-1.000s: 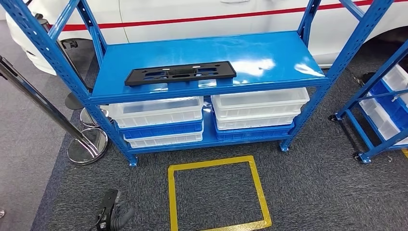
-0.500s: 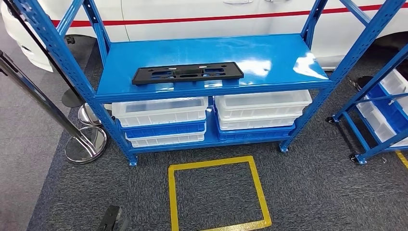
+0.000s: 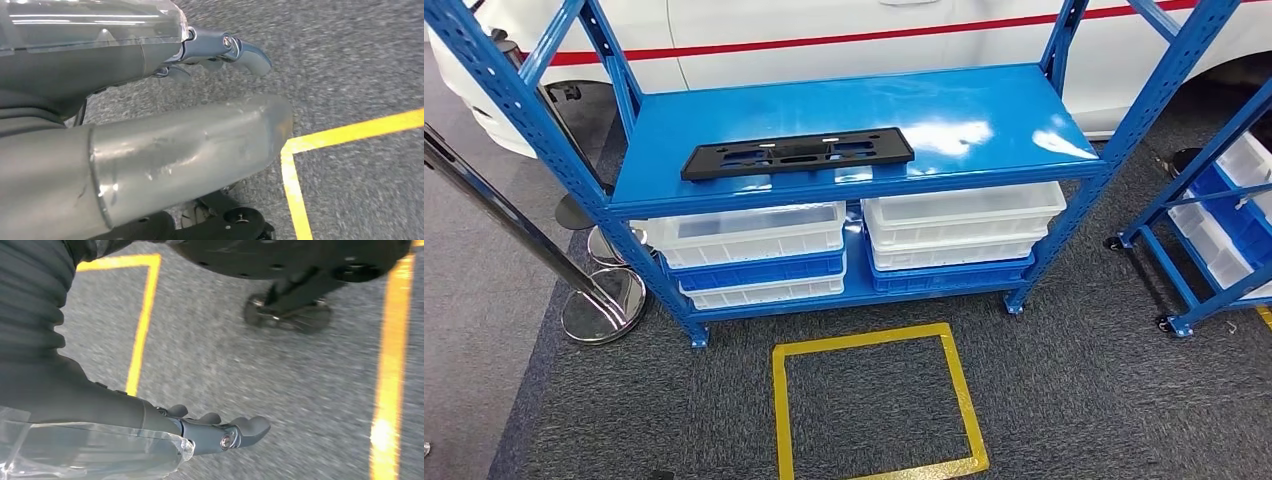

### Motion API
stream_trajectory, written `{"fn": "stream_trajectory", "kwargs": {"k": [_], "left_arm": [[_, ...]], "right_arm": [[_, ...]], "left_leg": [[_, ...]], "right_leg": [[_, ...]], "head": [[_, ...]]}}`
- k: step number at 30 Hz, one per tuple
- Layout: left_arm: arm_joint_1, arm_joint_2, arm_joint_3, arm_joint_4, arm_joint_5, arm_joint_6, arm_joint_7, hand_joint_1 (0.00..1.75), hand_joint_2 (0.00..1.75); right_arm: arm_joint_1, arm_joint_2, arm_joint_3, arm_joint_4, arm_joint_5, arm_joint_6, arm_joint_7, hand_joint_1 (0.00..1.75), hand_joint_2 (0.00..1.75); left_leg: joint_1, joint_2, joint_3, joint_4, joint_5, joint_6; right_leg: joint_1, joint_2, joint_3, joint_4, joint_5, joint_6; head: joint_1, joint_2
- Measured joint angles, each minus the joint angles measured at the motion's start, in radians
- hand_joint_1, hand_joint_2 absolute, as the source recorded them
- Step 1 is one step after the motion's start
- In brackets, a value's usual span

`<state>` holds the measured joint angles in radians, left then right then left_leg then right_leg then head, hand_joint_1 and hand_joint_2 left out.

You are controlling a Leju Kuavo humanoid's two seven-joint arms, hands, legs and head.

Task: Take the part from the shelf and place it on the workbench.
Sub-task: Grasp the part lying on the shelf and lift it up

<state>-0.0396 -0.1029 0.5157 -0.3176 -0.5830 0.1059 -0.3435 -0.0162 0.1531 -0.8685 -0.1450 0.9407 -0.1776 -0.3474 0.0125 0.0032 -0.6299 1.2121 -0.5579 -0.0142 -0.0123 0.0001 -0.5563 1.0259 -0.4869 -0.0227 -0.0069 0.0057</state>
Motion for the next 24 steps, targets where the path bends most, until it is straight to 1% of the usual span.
{"fn": "stream_trajectory", "kwargs": {"k": [1,2,3,4,6,8,13,14,15,16,17,18,19,20,21,23,24], "left_arm": [[0.001,0.000,0.014,0.010,-0.010,0.004,-0.007,0.00,0.00],[0.002,0.000,0.028,0.020,-0.019,0.008,-0.014,0.00,0.00],[0.003,0.000,0.042,0.030,-0.029,0.012,-0.020,0.00,0.00],[0.005,-0.001,0.058,0.039,-0.039,0.017,-0.024,0.00,0.00],[0.011,-0.001,0.086,0.054,-0.055,0.025,-0.027,0.00,0.00],[0.015,-0.001,0.099,0.060,-0.060,0.028,-0.028,0.00,0.00],[0.016,-0.001,0.104,0.061,-0.061,0.029,-0.028,0.00,0.00],[0.016,-0.002,0.108,0.063,-0.062,0.029,-0.028,0.00,0.00],[0.017,-0.002,0.114,0.065,-0.063,0.029,-0.028,0.00,0.00],[0.017,-0.003,0.125,0.069,-0.062,0.027,-0.030,0.00,0.00],[0.015,-0.007,0.142,0.076,-0.061,0.020,-0.034,0.00,0.00],[0.012,-0.012,0.156,0.082,-0.063,0.012,-0.035,0.00,0.00],[0.009,-0.017,0.169,0.087,-0.067,0.004,-0.036,0.00,0.00],[0.005,-0.022,0.175,0.090,-0.073,-0.002,-0.035,0.00,0.00],[0.002,-0.024,0.176,0.092,-0.081,-0.004,-0.032,0.00,0.00],[-0.003,-0.026,0.176,0.093,-0.097,-0.010,-0.033,0.00,0.00],[-0.006,-0.027,0.175,0.093,-0.107,-0.016,-0.034,0.00,0.00]], "right_arm": [[-0.008,0.004,-0.016,-0.004,0.021,-0.006,-0.011,0.00,1.75],[-0.017,0.007,-0.032,-0.007,0.043,-0.012,-0.022,0.00,1.75],[-0.026,0.011,-0.047,-0.010,0.066,-0.016,-0.033,0.00,1.75],[-0.036,0.013,-0.062,-0.012,0.092,-0.017,-0.044,0.00,1.75],[-0.053,0.015,-0.088,-0.017,0.134,-0.012,-0.061,0.00,1.75],[-0.061,0.016,-0.099,-0.019,0.150,-0.005,-0.069,0.00,1.75],[-0.064,0.016,-0.102,-0.020,0.151,-0.002,-0.071,0.00,1.75],[-0.067,0.016,-0.107,-0.021,0.152,0.001,-0.072,0.00,1.75],[-0.072,0.016,-0.113,-0.023,0.152,0.005,-0.073,0.00,1.75],[-0.081,0.016,-0.123,-0.026,0.152,0.011,-0.076,0.00,1.31],[-0.095,0.016,-0.136,-0.031,0.150,0.014,-0.078,0.00,1.31],[-0.111,0.016,-0.146,-0.037,0.148,0.007,-0.086,0.00,0.87],[-0.128,0.016,-0.153,-0.042,0.146,-0.008,-0.095,0.00,0.44],[-0.144,0.018,-0.156,-0.046,0.144,-0.029,-0.104,0.00,0.87],[-0.157,0.020,-0.156,-0.049,0.145,-0.051,-0.111,0.00,0.87],[-0.183,0.025,-0.153,-0.053,0.152,-0.071,-0.124,0.00,1.75],[-0.199,0.027,-0.148,-0.056,0.162,-0.076,-0.143,0.00,1.75]], "left_leg": [[0.000,0.000,0.030,-0.071,0.035,0.002],[-0.001,0.000,0.057,-0.132,0.058,0.005],[-0.003,-0.001,0.074,-0.172,0.070,0.010],[-0.006,-0.001,0.080,-0.189,0.071,0.014],[-0.010,-0.001,0.081,-0.191,0.072,0.024],[-0.010,-0.001,0.081,-0.194,0.074,0.030],[-0.008,-0.001,0.082,-0.197,0.076,0.033],[-0.006,0.000,0.084,-0.201,0.079,0.037],[-0.004,0.001,0.084,-0.204,0.081,0.042],[-0.004,0.002,0.084,-0.206,0.084,0.049],[-0.005,0.003,0.084,-0.205,0.084,0.053],[-0.008,0.003,0.083,-0.201,0.082,0.053],[-0.010,0.003,0.081,-0.197,0.079,0.050],[-0.012,0.003,0.080,-0.193,0.077,0.044],[-0.013,0.004,0.078,-0.192,0.077,0.038],[-0.011,0.004,0.077,-0.191,0.076,0.027],[-0.009,0.004,0.072,-0.180,0.068,0.022]], "right_leg": [[0.000,0.001,0.001,0.001,-0.001,0.002],[0.002,0.001,0.001,0.004,-0.003,0.006],[0.003,0.002,0.000,0.005,-0.004,0.011],[0.003,0.003,-0.001,0.006,-0.004,0.016],[0.002,0.004,-0.002,0.003,-0.001,0.027],[0.001,0.005,-0.001,0.001,0.000,0.032],[0.003,0.005,-0.001,0.001,0.000,0.034],[0.002,0.004,-0.002,0.007,-0.005,0.036],[0.002,0.004,-0.009,0.024,-0.018,0.038],[0.000,0.003,-0.041,0.092,-0.054,0.041],[-0.001,0.003,-0.050,0.111,-0.054,0.042],[0.001,0.002,-0.051,0.109,-0.051,0.040],[0.003,0.001,-0.046,0.094,-0.037,0.037],[0.005,0.001,-0.017,0.029,-0.001,0.032],[0.008,0.002,-0.012,0.012,-0.001,0.027],[0.006,0.003,-0.013,0.007,0.005,0.017],[0.005,0.003,-0.012,0.003,0.008,0.011]], "head": [[0.000,0.000],[0.000,0.000],[0.000,0.000],[0.000,0.000],[0.000,0.000],[0.000,0.000],[0.000,0.000],[0.001,0.000],[0.001,0.000],[0.001,0.000],[0.001,0.000],[0.001,0.000],[0.001,0.000],[0.000,0.000],[0.000,0.000],[0.000,0.000],[0.000,0.000]]}}
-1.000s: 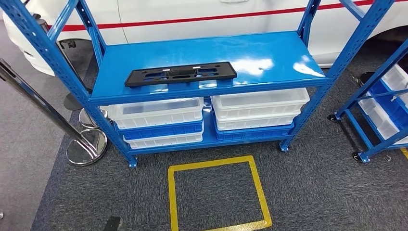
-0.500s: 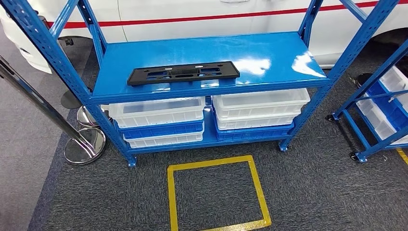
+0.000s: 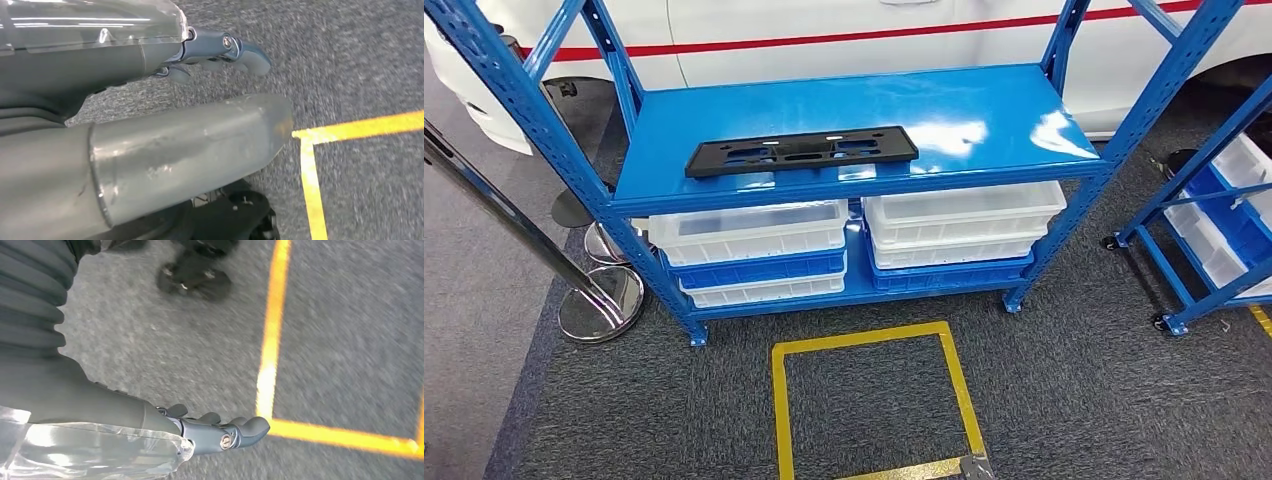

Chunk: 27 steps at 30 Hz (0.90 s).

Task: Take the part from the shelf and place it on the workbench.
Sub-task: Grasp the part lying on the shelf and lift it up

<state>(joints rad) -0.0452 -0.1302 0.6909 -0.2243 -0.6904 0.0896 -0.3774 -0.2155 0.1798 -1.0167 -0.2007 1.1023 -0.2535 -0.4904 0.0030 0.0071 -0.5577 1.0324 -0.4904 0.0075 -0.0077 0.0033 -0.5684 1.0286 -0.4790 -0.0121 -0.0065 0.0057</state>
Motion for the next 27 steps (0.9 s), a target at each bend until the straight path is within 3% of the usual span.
{"fn": "stream_trajectory", "kwargs": {"k": [2,4,5,6,7,9,11,14,16,19,20,21,22,25,27], "left_arm": [[-0.005,0.000,-0.004,0.002,-0.022,-0.015,0.001,0.00,0.00],[-0.011,-0.001,-0.010,0.004,-0.039,-0.026,0.006,0.00,0.00],[-0.013,-0.002,-0.013,0.004,-0.046,-0.030,0.010,0.00,0.00],[-0.014,-0.002,-0.015,0.004,-0.054,-0.033,0.015,0.00,0.00],[-0.015,-0.003,-0.019,0.004,-0.063,-0.037,0.025,0.00,0.00],[-0.016,-0.003,-0.025,0.004,-0.078,-0.040,0.053,0.00,0.00],[-0.022,-0.003,-0.028,0.004,-0.084,-0.040,0.075,0.00,0.00],[-0.032,-0.003,-0.028,0.004,-0.085,-0.040,0.086,0.00,0.00],[-0.033,-0.003,-0.029,0.004,-0.086,-0.040,0.087,0.00,0.00],[-0.035,-0.004,-0.029,0.004,-0.087,-0.040,0.087,0.00,0.00],[-0.034,-0.004,-0.029,0.004,-0.087,-0.040,0.087,0.00,0.00],[-0.033,-0.004,-0.029,0.004,-0.087,-0.040,0.087,0.00,0.00],[-0.033,-0.004,-0.029,0.004,-0.087,-0.040,0.088,0.00,0.00],[-0.033,-0.006,-0.030,0.004,-0.087,-0.040,0.088,0.00,0.00],[-0.035,-0.008,-0.030,0.005,-0.087,-0.040,0.088,0.00,0.00]], "right_arm": [[-0.044,0.007,0.025,-0.009,0.023,-0.015,-0.064,0.00,1.75],[-0.096,0.016,0.064,-0.020,0.031,-0.035,-0.112,0.00,1.75],[-0.119,0.020,0.084,-0.026,0.027,-0.042,-0.126,0.00,1.75],[-0.138,0.023,0.102,-0.034,0.015,-0.048,-0.138,0.00,1.75],[-0.153,0.028,0.130,-0.049,-0.013,-0.065,-0.157,0.00,1.75],[-0.190,0.043,0.228,-0.110,-0.082,-0.154,-0.172,0.00,1.75],[-0.255,0.057,0.405,-0.187,-0.112,-0.302,-0.127,0.00,1.75],[-0.355,0.059,0.773,-0.276,-0.120,-0.429,-0.048,0.00,1.75],[-0.387,0.055,0.958,-0.316,-0.130,-0.443,-0.031,0.00,1.75],[-0.395,0.055,1.092,-0.347,-0.133,-0.446,-0.023,0.00,1.75],[-0.394,0.055,1.119,-0.354,-0.133,-0.446,-0.022,0.00,1.75],[-0.394,0.055,1.142,-0.360,-0.133,-0.446,-0.021,0.00,1.75],[-0.395,0.053,1.162,-0.366,-0.134,-0.446,-0.020,0.00,1.75],[-0.401,0.048,1.205,-0.381,-0.134,-0.446,-0.019,0.00,1.75],[-0.404,0.047,1.224,-0.387,-0.134,-0.446,-0.019,0.00,1.75]], "left_leg": [[0.003,-0.002,-0.036,0.078,-0.048,-0.010],[0.004,-0.003,-0.100,0.210,-0.108,-0.019],[0.005,-0.003,-0.123,0.257,-0.119,-0.021],[0.006,-0.003,-0.132,0.271,-0.111,-0.023],[0.007,-0.002,-0.120,0.243,-0.083,-0.023],[0.007,-0.002,-0.065,0.114,-0.007,-0.016],[0.003,-0.001,-0.026,0.014,0.030,-0.006],[0.001,0.003,-0.025,-0.010,0.033,0.008],[0.007,0.005,-0.018,-0.022,0.041,0.021],[0.008,0.001,-0.017,-0.027,0.043,0.031],[0.007,0.000,-0.018,-0.026,0.043,0.032],[0.007,-0.002,-0.017,-0.025,0.042,0.031],[0.007,-0.003,-0.016,-0.023,0.040,0.030],[0.004,-0.004,-0.013,-0.015,0.030,0.021],[0.001,-0.003,-0.016,-0.012,0.027,0.012]], "right_leg": [[-0.003,0.000,-0.001,-0.006,0.006,-0.011],[-0.003,0.002,-0.004,-0.005,0.008,-0.015],[-0.003,0.001,-0.005,-0.004,0.008,-0.016],[-0.003,0.001,-0.004,-0.003,0.008,-0.015],[-0.003,0.000,-0.003,-0.002,0.008,-0.015],[-0.003,0.000,-0.002,0.001,0.007,-0.012],[-0.002,0.008,-0.013,0.008,0.009,-0.004],[-0.002,0.016,-0.028,0.010,0.014,0.015],[0.000,0.011,-0.036,0.037,-0.007,0.023],[-0.003,0.006,-0.117,0.207,-0.095,0.029],[-0.004,0.005,-0.147,0.261,-0.112,0.031],[-0.005,0.004,-0.162,0.284,-0.108,0.031],[-0.005,0.003,-0.158,0.268,-0.085,0.031],[-0.003,0.002,-0.076,0.079,0.017,0.020],[0.002,0.002,-0.050,0.017,0.032,0.013]], "head": [[0.000,0.000],[0.000,0.000],[0.000,0.000],[0.000,0.000],[0.000,0.000],[0.000,0.000],[0.000,0.000],[0.000,0.000],[0.000,0.000],[0.000,0.000],[0.000,0.000],[0.000,0.000],[0.000,0.000],[0.000,0.000],[0.000,0.000]]}}
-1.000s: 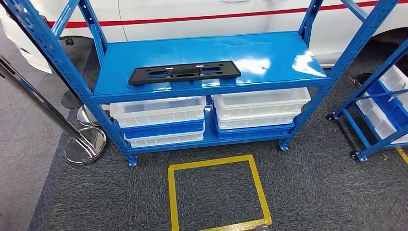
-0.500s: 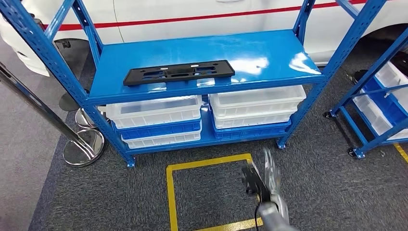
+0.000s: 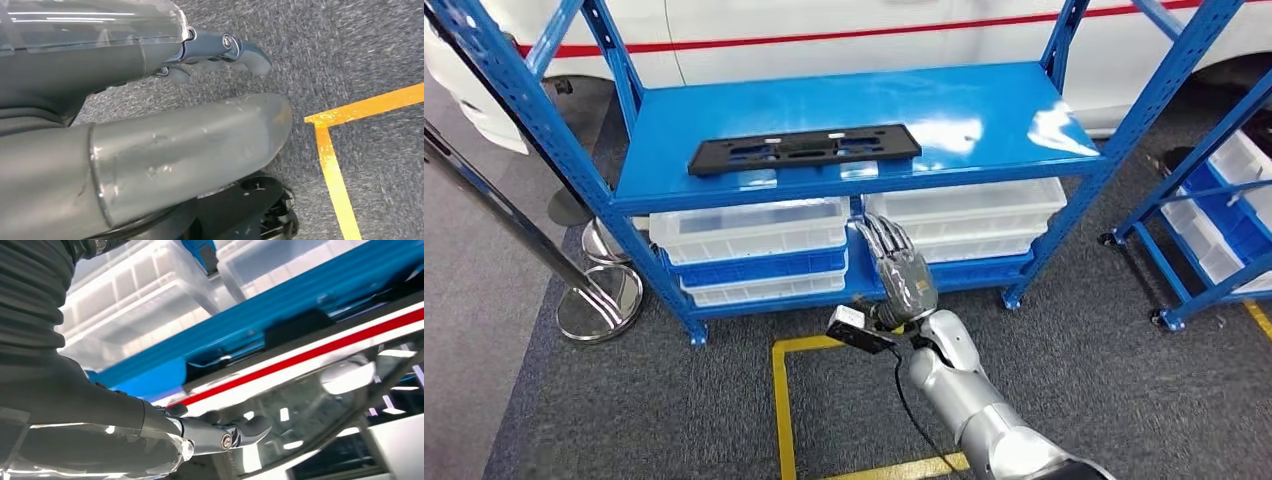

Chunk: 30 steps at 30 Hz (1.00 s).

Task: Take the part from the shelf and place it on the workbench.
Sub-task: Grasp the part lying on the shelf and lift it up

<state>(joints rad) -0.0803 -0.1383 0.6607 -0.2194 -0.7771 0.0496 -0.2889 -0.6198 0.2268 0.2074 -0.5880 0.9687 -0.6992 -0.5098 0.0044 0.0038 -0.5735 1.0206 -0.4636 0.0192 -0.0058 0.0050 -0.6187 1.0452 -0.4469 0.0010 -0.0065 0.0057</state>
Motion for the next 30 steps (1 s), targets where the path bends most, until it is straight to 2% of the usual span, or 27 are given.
{"fn": "stream_trajectory", "kwargs": {"k": [2,4,5,7,8,9,10,11,13,14,15,17,19,21,23,24,25,26,28,30], "left_arm": [[-0.001,0.000,0.000,0.000,0.000,0.000,0.000,0.00,0.00],[-0.001,0.000,0.000,0.000,0.000,0.000,0.000,0.00,0.00],[-0.001,0.000,0.000,0.000,-0.001,0.000,0.000,0.00,0.00],[0.000,0.000,0.000,0.000,-0.005,0.000,0.002,0.00,0.00],[0.001,0.000,-0.001,0.000,-0.007,0.000,0.004,0.00,0.00],[0.001,-0.001,-0.001,0.001,-0.008,-0.002,0.005,0.00,0.00],[0.001,-0.001,-0.001,0.001,-0.009,-0.007,0.007,0.00,0.00],[0.000,-0.001,-0.001,0.001,-0.010,-0.017,0.008,0.00,0.00],[-0.004,-0.003,-0.001,0.002,-0.016,-0.042,0.010,0.00,0.00],[-0.007,-0.004,-0.002,0.002,-0.021,-0.053,0.013,0.00,0.00],[-0.009,-0.005,-0.003,0.002,-0.027,-0.061,0.015,0.00,0.00],[-0.014,-0.008,-0.008,0.002,-0.038,-0.071,0.017,0.00,0.00],[-0.020,-0.010,-0.011,0.002,-0.042,-0.076,0.015,0.00,0.00],[-0.032,-0.011,-0.012,0.002,-0.042,-0.081,0.012,0.00,0.00],[-0.042,-0.010,-0.012,0.002,-0.042,-0.086,0.013,0.00,0.00],[-0.044,-0.008,-0.013,0.002,-0.042,-0.088,0.013,0.00,0.00],[-0.044,-0.007,-0.013,0.002,-0.042,-0.088,0.014,0.00,0.00],[-0.045,-0.005,-0.013,0.002,-0.042,-0.088,0.014,0.00,0.00],[-0.048,-0.003,-0.013,0.002,-0.042,-0.089,0.013,0.00,0.00],[-0.054,-0.003,-0.013,0.002,-0.045,-0.091,0.012,0.00,0.00]], "right_arm": [[-0.001,-0.001,0.010,-0.004,0.000,0.000,0.000,0.00,1.75],[-0.002,-0.001,0.017,-0.010,0.005,0.000,0.000,0.00,1.75],[0.001,-0.001,0.019,-0.016,0.021,0.000,0.002,0.00,1.75],[0.019,-0.004,0.022,-0.053,0.130,-0.001,0.032,0.00,1.75],[0.033,-0.007,0.027,-0.087,0.233,-0.001,0.071,0.00,1.75],[0.042,-0.011,0.038,-0.121,0.349,-0.001,0.125,0.00,1.75],[0.046,-0.016,0.062,-0.153,0.452,-0.001,0.196,0.00,1.75],[0.040,-0.023,0.101,-0.177,0.522,-0.001,0.275,0.00,1.75],[0.011,-0.039,0.200,-0.201,0.565,-0.001,0.412,0.00,1.75],[-0.007,-0.047,0.253,-0.206,0.565,-0.001,0.463,0.00,1.75],[-0.026,-0.055,0.303,-0.207,0.565,-0.001,0.501,0.00,1.75],[-0.052,-0.065,0.393,-0.204,0.565,-0.001,0.550,0.00,1.75],[-0.065,-0.071,0.451,-0.200,0.564,-0.001,0.568,0.00,1.75],[-0.067,-0.074,0.478,-0.193,0.563,-0.001,0.585,0.00,1.75],[-0.059,-0.078,0.492,-0.184,0.563,-0.001,0.602,0.00,1.75],[-0.052,-0.081,0.496,-0.180,0.564,-0.001,0.607,0.00,1.75],[-0.047,-0.083,0.499,-0.178,0.564,-0.001,0.610,0.00,1.75],[-0.044,-0.085,0.502,-0.175,0.564,-0.001,0.612,0.00,1.75],[-0.044,-0.086,0.504,-0.171,0.564,-0.001,0.609,0.00,1.75],[-0.046,-0.085,0.506,-0.169,0.563,-0.001,0.607,0.00,1.75]], "left_leg": [[0.000,0.000,0.001,-0.003,-0.001,-0.010],[0.002,0.000,-0.006,0.018,-0.020,-0.022],[0.003,0.000,-0.022,0.055,-0.043,-0.026],[0.006,0.000,-0.080,0.176,-0.104,-0.033],[0.007,0.000,-0.108,0.233,-0.123,-0.035],[0.008,0.000,-0.125,0.264,-0.125,-0.037],[0.009,0.000,-0.125,0.258,-0.107,-0.037],[0.009,0.000,-0.108,0.215,-0.073,-0.037],[0.009,0.000,-0.052,0.085,-0.007,-0.032],[0.007,0.000,-0.032,0.039,0.009,-0.028],[0.005,-0.001,-0.022,0.014,0.012,-0.024],[0.004,-0.004,-0.020,0.005,0.012,-0.014],[0.008,-0.004,-0.017,-0.003,0.018,-0.002],[0.010,-0.004,-0.015,-0.010,0.023,0.010],[0.008,-0.004,-0.016,-0.009,0.023,0.016],[0.008,-0.005,-0.016,-0.008,0.022,0.017],[0.007,-0.005,-0.016,-0.006,0.021,0.017],[0.007,-0.005,-0.016,-0.004,0.020,0.016],[0.005,-0.005,-0.016,0.001,0.016,0.011],[0.002,-0.005,-0.019,0.005,0.013,0.004]], "right_leg": [[0.001,0.000,0.002,-0.006,0.000,-0.008],[-0.003,0.000,0.008,-0.016,0.004,-0.019],[-0.005,-0.001,0.010,-0.020,0.005,-0.025],[-0.005,-0.003,0.012,-0.021,0.005,-0.030],[-0.004,-0.004,0.011,-0.021,0.004,-0.032],[-0.003,-0.004,0.011,-0.019,0.003,-0.032],[-0.003,-0.002,0.011,-0.018,0.002,-0.032],[-0.004,-0.001,0.011,-0.016,0.001,-0.031],[-0.002,0.003,0.010,-0.010,-0.003,-0.025],[-0.001,0.005,0.008,-0.008,-0.003,-0.021],[0.001,0.005,0.006,-0.007,-0.003,-0.017],[0.002,0.006,0.005,-0.009,0.000,-0.007],[0.001,0.005,0.000,0.005,-0.013,0.003],[-0.001,0.003,-0.036,0.086,-0.061,0.011],[-0.002,0.002,-0.097,0.209,-0.114,0.016],[-0.002,0.001,-0.117,0.248,-0.123,0.017],[-0.002,0.001,-0.122,0.252,-0.113,0.017],[-0.002,0.001,-0.108,0.221,-0.086,0.016],[-0.001,0.000,-0.044,0.092,-0.024,0.008],[0.003,0.000,-0.004,0.007,0.002,0.000]], "head": [[0.000,0.000],[0.000,0.000],[0.000,0.000],[0.000,0.000],[0.000,0.000],[0.000,0.000],[0.000,0.000],[0.000,0.000],[0.000,0.000],[0.000,0.000],[0.000,0.000],[0.000,0.000],[0.000,0.000],[0.000,0.000],[0.000,0.000],[0.000,0.000],[0.000,0.000],[0.000,0.000],[0.000,0.000],[0.000,0.000]]}}
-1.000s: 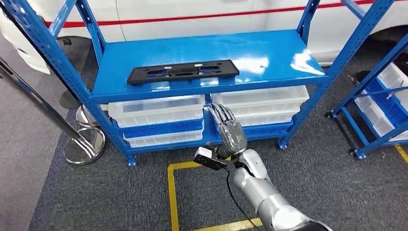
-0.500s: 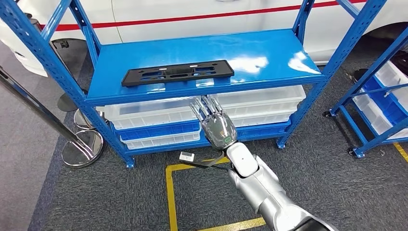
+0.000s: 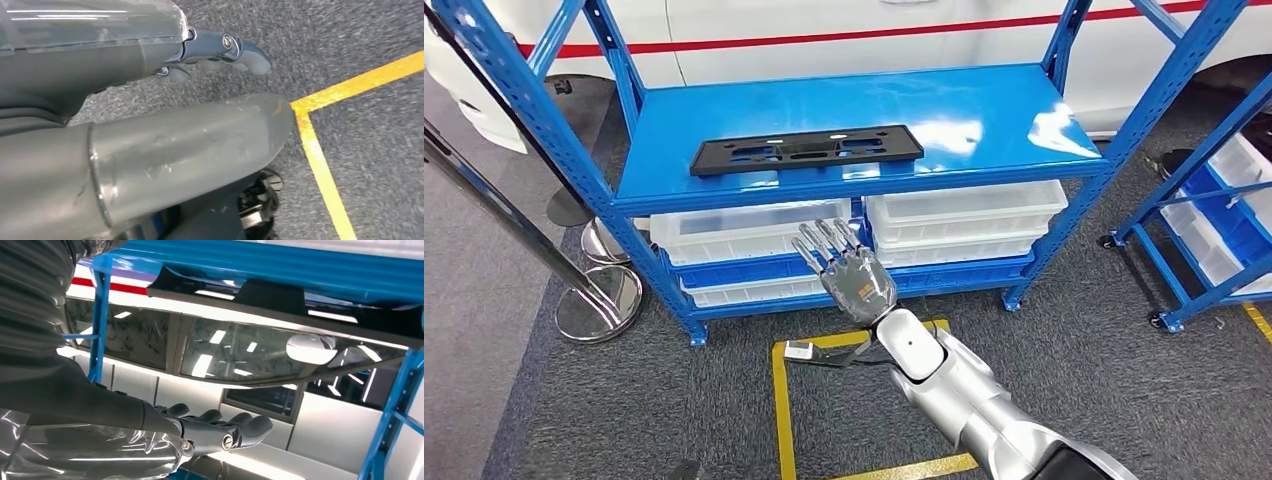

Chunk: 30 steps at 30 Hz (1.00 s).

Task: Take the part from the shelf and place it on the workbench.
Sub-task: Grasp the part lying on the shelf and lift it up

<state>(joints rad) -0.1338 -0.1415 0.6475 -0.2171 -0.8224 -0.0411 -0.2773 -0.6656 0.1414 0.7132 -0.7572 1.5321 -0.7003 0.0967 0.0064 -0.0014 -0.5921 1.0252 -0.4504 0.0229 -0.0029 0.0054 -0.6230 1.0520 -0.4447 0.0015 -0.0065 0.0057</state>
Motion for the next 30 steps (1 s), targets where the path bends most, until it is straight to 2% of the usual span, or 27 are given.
{"fn": "stream_trajectory", "kwargs": {"k": [3,5,6,8,9,10,11,13,14,15,16,18,20,21,23,24,25,26,27,28,29,30], "left_arm": [[-0.004,0.000,-0.002,0.000,-0.006,-0.001,-0.002,0.00,0.00],[-0.005,0.000,-0.004,0.000,-0.008,-0.002,-0.002,0.00,0.00],[-0.005,0.000,-0.005,0.000,-0.009,-0.003,-0.003,0.00,0.00],[-0.005,0.000,-0.006,0.000,-0.010,-0.003,-0.003,0.00,0.00],[-0.005,0.000,-0.006,0.000,-0.010,-0.004,-0.003,0.00,0.00],[-0.004,0.000,-0.006,0.000,-0.011,-0.004,-0.003,0.00,0.00],[-0.004,0.000,-0.007,0.000,-0.012,-0.004,-0.003,0.00,0.00],[-0.005,0.001,-0.007,0.000,-0.013,-0.005,-0.004,0.00,0.00],[-0.007,0.001,-0.008,0.000,-0.014,-0.005,-0.004,0.00,0.00],[-0.008,0.002,-0.009,0.000,-0.015,-0.005,-0.005,0.00,0.00],[-0.009,0.002,-0.010,0.000,-0.016,-0.005,-0.006,0.00,0.00],[-0.009,0.002,-0.013,0.000,-0.020,-0.006,-0.008,0.00,0.00],[-0.009,0.002,-0.016,0.000,-0.023,-0.006,-0.009,0.00,0.00],[-0.010,0.002,-0.017,0.000,-0.023,-0.006,-0.009,0.00,0.00],[-0.010,0.002,-0.019,0.000,-0.023,-0.006,-0.010,0.00,0.00],[-0.010,0.002,-0.019,0.000,-0.023,-0.006,-0.010,0.00,0.00],[-0.009,0.002,-0.020,0.000,-0.024,-0.006,-0.010,0.00,0.00],[-0.009,0.002,-0.020,0.000,-0.024,-0.006,-0.010,0.00,0.00],[-0.008,0.002,-0.021,0.000,-0.024,-0.007,-0.010,0.00,0.00],[-0.009,0.002,-0.022,0.000,-0.025,-0.007,-0.010,0.00,0.00],[-0.009,0.002,-0.023,0.000,-0.026,-0.008,-0.010,0.00,0.00],[-0.010,0.002,-0.023,0.000,-0.027,-0.009,-0.010,0.00,0.00]], "right_arm": [[0.002,0.001,0.001,0.003,0.000,0.000,0.001,0.00,1.75],[0.001,0.001,0.001,0.004,0.001,0.000,0.001,0.00,1.75],[0.002,0.001,0.001,0.004,0.001,0.000,0.000,0.00,1.75],[0.005,0.001,0.001,0.004,0.001,0.000,0.000,0.00,1.75],[0.007,0.001,0.001,0.005,0.001,0.000,0.000,0.00,1.75],[0.009,0.001,0.001,0.006,0.001,0.000,0.000,0.00,1.75],[0.010,0.001,0.001,0.007,0.001,0.000,0.000,0.00,1.75],[0.010,0.001,0.001,0.009,0.001,0.000,-0.001,0.00,1.75],[0.010,0.001,0.001,0.009,0.000,0.000,-0.002,0.00,1.75],[0.010,0.001,0.000,0.010,-0.001,0.000,-0.005,0.00,1.75],[0.010,0.002,-0.001,0.010,-0.001,0.000,-0.010,0.00,1.75],[0.012,0.002,-0.003,0.010,-0.003,0.000,-0.018,0.00,1.75],[0.013,0.002,-0.008,0.010,-0.003,0.000,-0.021,0.00,1.75],[0.013,0.002,-0.012,0.010,-0.003,0.000,-0.022,0.00,1.75],[0.016,0.002,-0.017,0.011,-0.004,0.000,-0.023,0.00,1.75],[0.020,0.002,-0.018,0.012,-0.004,0.000,-0.024,0.00,1.75],[0.023,0.002,-0.019,0.014,-0.004,0.000,-0.024,0.00,1.75],[0.026,0.002,-0.021,0.016,-0.004,0.000,-0.025,0.00,1.75],[0.027,0.002,-0.022,0.017,-0.004,0.000,-0.025,0.00,1.75],[0.027,0.002,-0.025,0.017,-0.004,0.000,-0.025,0.00,1.75],[0.026,0.002,-0.027,0.018,-0.004,0.000,-0.026,0.00,1.75],[0.025,0.002,-0.030,0.018,-0.004,0.000,-0.027,0.00,1.75]], "left_leg": [[0.000,0.000,-0.002,-0.001,-0.001,-0.015],[0.002,0.000,-0.015,0.029,-0.025,-0.025],[0.003,0.000,-0.033,0.073,-0.052,-0.030],[0.006,0.000,-0.092,0.201,-0.114,-0.037],[0.006,0.001,-0.116,0.253,-0.131,-0.039],[0.006,0.001,-0.128,0.276,-0.130,-0.040],[0.006,0.001,-0.120,0.258,-0.109,-0.040],[0.006,0.001,-0.060,0.130,-0.040,-0.034],[0.004,0.000,-0.028,0.063,-0.016,-0.030],[0.002,0.000,-0.006,0.018,-0.003,-0.025],[-0.001,-0.001,0.003,-0.003,-0.003,-0.021],[-0.002,-0.002,0.005,-0.008,0.000,-0.011],[0.002,-0.001,0.011,-0.018,0.006,0.001],[0.004,-0.001,0.014,-0.022,0.008,0.006],[0.004,0.000,0.014,-0.023,0.006,0.013],[0.004,0.000,0.015,-0.022,0.005,0.014],[0.004,0.000,0.015,-0.021,0.004,0.014],[0.004,-0.001,0.016,-0.020,0.002,0.014],[0.004,-0.001,0.018,-0.018,-0.001,0.013],[0.004,-0.002,0.021,-0.016,-0.005,0.010],[0.002,-0.002,0.023,-0.012,-0.010,0.006],[0.000,-0.003,0.023,-0.010,-0.015,0.001]], "right_leg": [[0.001,0.001,0.001,-0.012,0.001,-0.013],[-0.002,0.000,0.005,-0.020,0.006,-0.026],[-0.004,-0.001,0.007,-0.023,0.007,-0.031],[-0.003,-0.002,0.007,-0.023,0.007,-0.035],[-0.003,-0.003,0.007,-0.023,0.006,-0.035],[-0.002,-0.003,0.007,-0.022,0.006,-0.035],[-0.002,-0.002,0.007,-0.022,0.006,-0.035],[-0.002,-0.001,0.009,-0.020,0.004,-0.032],[-0.001,0.000,0.008,-0.018,0.003,-0.029],[0.000,0.000,0.007,-0.017,0.003,-0.025],[0.001,0.000,0.006,-0.017,0.003,-0.020],[0.001,0.000,0.006,-0.019,0.004,-0.008],[0.001,0.000,-0.002,0.002,-0.013,0.002],[0.000,0.000,-0.019,0.041,-0.036,0.006],[-0.003,0.000,-0.080,0.164,-0.095,0.012],[-0.004,-0.001,-0.112,0.223,-0.114,0.014],[-0.005,-0.001,-0.130,0.253,-0.116,0.015],[-0.006,-0.001,-0.131,0.246,-0.098,0.016],[-0.007,-0.001,-0.112,0.202,-0.064,0.014],[-0.007,-0.002,-0.080,0.134,-0.026,0.012],[-0.006,-0.002,-0.048,0.067,-0.001,0.009],[-0.004,-0.003,-0.024,0.020,0.012,0.005]], "head": [[0.000,0.000],[0.000,0.000],[0.000,0.000],[0.000,0.000],[0.000,0.000],[0.000,0.000],[0.000,0.000],[0.000,0.000],[0.000,0.000],[0.000,0.000],[0.000,0.000],[0.000,0.000],[0.000,0.000],[0.000,0.000],[0.000,0.000],[0.000,0.000],[0.000,0.000],[0.000,0.000],[0.000,0.000],[0.000,0.000],[0.000,0.000],[0.000,0.000]]}}
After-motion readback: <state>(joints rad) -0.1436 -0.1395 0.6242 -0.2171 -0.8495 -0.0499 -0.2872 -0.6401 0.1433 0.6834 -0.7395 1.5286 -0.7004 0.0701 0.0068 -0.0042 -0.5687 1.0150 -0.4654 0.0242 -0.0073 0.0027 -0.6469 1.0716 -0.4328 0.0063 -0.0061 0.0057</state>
